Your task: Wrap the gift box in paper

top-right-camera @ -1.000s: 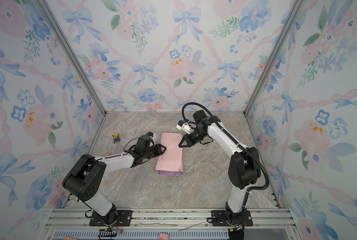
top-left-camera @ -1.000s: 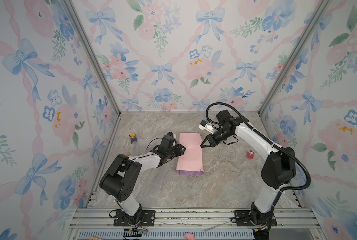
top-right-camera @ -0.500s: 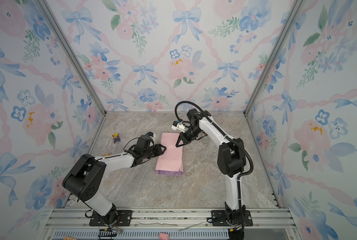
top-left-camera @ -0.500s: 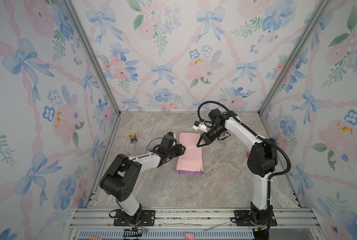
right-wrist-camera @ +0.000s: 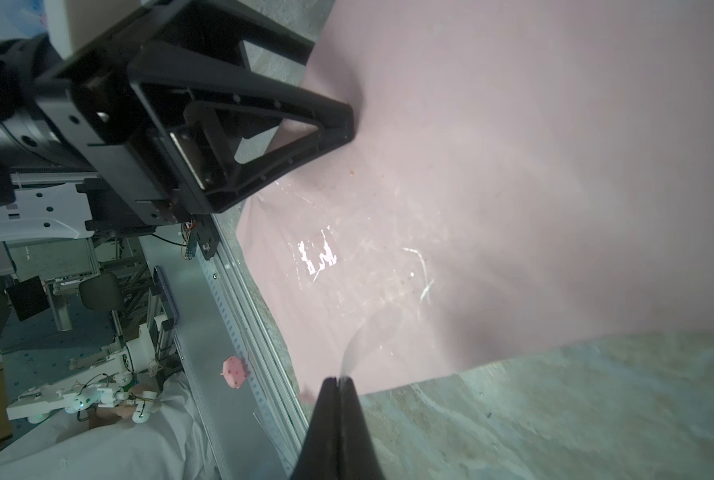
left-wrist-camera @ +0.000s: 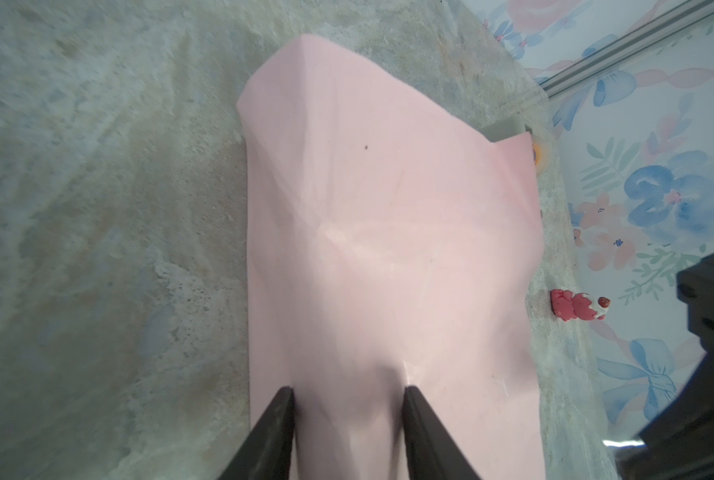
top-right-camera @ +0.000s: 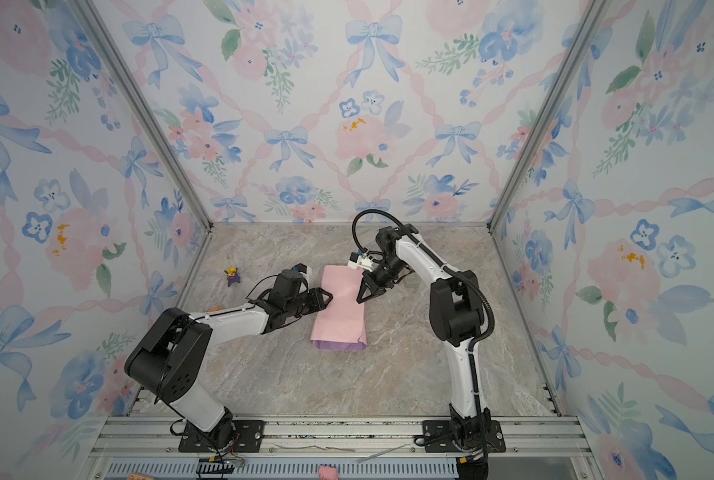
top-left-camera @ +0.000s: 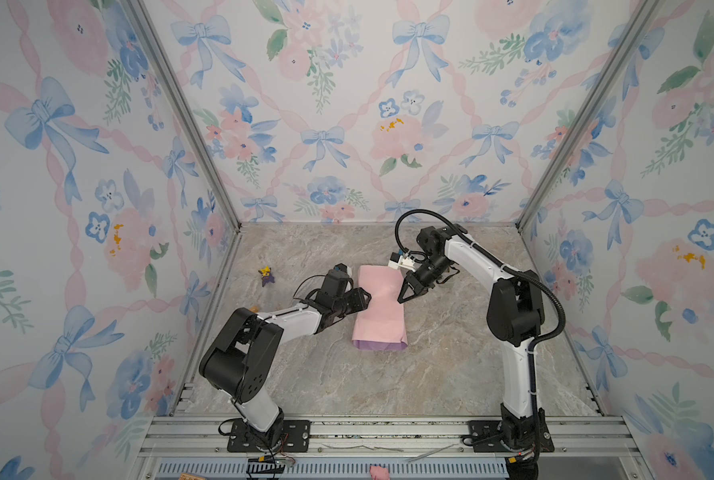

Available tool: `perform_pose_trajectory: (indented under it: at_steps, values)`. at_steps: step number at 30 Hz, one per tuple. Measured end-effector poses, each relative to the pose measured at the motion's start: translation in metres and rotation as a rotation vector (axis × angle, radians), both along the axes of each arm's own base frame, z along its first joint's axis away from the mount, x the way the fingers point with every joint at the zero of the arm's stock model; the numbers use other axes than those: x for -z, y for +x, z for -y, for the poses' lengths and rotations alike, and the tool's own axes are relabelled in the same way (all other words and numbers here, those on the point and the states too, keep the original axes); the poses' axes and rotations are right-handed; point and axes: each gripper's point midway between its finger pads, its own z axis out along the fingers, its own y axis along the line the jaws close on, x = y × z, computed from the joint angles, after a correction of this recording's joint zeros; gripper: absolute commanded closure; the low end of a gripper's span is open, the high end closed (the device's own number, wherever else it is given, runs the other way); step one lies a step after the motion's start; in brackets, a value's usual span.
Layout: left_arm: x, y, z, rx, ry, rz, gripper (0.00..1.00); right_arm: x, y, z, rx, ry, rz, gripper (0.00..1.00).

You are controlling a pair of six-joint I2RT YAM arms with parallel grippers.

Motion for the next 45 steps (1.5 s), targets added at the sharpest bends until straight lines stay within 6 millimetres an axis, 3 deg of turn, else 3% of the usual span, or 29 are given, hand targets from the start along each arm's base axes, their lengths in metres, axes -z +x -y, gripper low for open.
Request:
perform_pose_trajectory:
  at_steps: [17,27,45]
  values:
    - [0.000,-0.001,0.001,0.002,0.000,0.000,0.57,0.019,-0.004,0.008,0.000,-0.042,-0.067,1.00]
    - [0.000,-0.001,0.001,0.001,0.002,0.001,0.57,0.028,-0.001,0.023,0.041,-0.077,-0.094,1.00]
    - [0.000,-0.001,0.001,0.001,0.002,0.001,0.57,0.038,0.005,0.022,0.068,-0.080,-0.108,0.96]
